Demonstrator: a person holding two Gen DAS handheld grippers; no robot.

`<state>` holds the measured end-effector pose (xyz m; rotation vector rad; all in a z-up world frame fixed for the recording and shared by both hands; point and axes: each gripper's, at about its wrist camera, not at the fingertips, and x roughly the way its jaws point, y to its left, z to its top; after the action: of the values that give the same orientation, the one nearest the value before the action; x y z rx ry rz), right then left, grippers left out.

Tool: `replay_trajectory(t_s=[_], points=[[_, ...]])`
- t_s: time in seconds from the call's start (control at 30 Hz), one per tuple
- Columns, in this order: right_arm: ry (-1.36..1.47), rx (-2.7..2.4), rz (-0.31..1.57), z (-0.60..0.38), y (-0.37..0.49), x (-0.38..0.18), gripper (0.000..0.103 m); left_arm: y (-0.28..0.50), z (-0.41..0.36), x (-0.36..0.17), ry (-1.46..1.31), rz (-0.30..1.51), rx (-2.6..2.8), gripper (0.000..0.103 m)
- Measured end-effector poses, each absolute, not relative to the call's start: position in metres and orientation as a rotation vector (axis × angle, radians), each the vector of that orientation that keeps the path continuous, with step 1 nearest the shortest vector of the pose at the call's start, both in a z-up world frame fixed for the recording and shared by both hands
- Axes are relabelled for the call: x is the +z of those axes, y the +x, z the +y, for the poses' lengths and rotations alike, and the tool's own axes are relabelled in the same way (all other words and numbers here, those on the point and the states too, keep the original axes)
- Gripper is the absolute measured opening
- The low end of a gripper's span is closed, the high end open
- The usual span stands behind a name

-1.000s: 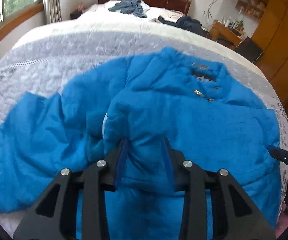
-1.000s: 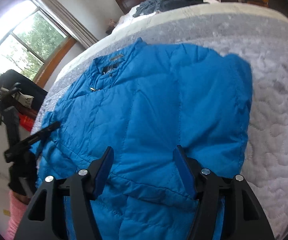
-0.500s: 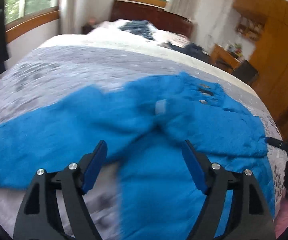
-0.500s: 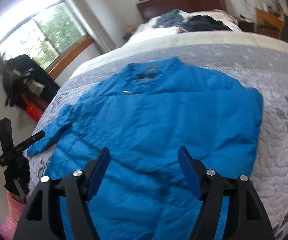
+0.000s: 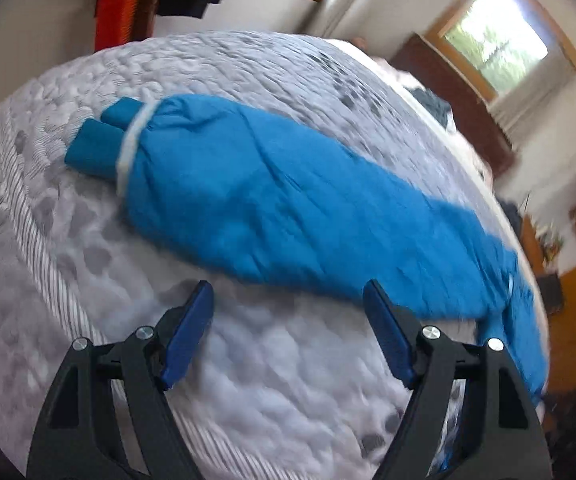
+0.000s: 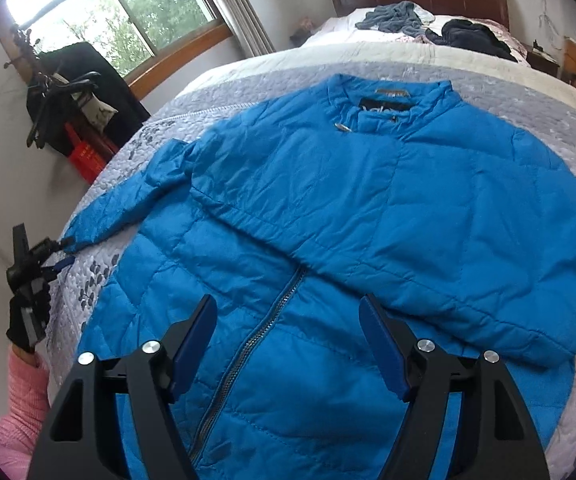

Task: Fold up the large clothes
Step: 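Lift and fold the held sleeve across the jacket body with the left tool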

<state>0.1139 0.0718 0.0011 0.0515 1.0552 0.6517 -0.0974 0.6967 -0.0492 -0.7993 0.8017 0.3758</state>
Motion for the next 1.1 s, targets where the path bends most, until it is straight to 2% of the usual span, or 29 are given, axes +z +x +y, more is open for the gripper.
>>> replay_trajectory(t_s=[0.13, 0.2, 0.23, 0.27, 0.37, 0.47, 0.77, 1.1], points=[[0.061, 0.621, 1.058, 0.066, 0.116, -0.002, 0.074, -0.085, 0.722, -0.053, -0.869, 0.744, 0.389, 0.073], [0.068, 0.608, 1.06, 0.062, 0.117, -0.004, 0.074, -0.083, 0.727, -0.051, -0.867, 0.731, 0.414, 0.068], [0.073, 0.602, 1.062, 0.059, 0.118, -0.005, 0.074, -0.079, 0.729, -0.05, -0.853, 0.735, 0.444, 0.059], [0.076, 0.597, 1.063, 0.057, 0.118, -0.006, 0.074, -0.077, 0.732, -0.049, -0.842, 0.738, 0.473, 0.044], [0.082, 0.587, 1.066, 0.053, 0.12, -0.008, 0.074, -0.076, 0.742, -0.049, -0.87, 0.724, 0.505, 0.022], [0.085, 0.585, 1.065, 0.051, 0.12, -0.007, 0.074, -0.075, 0.738, -0.039, -0.847, 0.698, 0.505, 0.01], [0.094, 0.559, 1.047, 0.037, 0.118, 0.0, 0.074, -0.062, 0.673, 0.04, -0.623, 0.542, 0.401, 0.006], [0.124, 0.523, 1.021, 0.011, 0.117, 0.005, 0.074, -0.007, 0.54, 0.102, -0.444, 0.513, 0.1, 0.006]])
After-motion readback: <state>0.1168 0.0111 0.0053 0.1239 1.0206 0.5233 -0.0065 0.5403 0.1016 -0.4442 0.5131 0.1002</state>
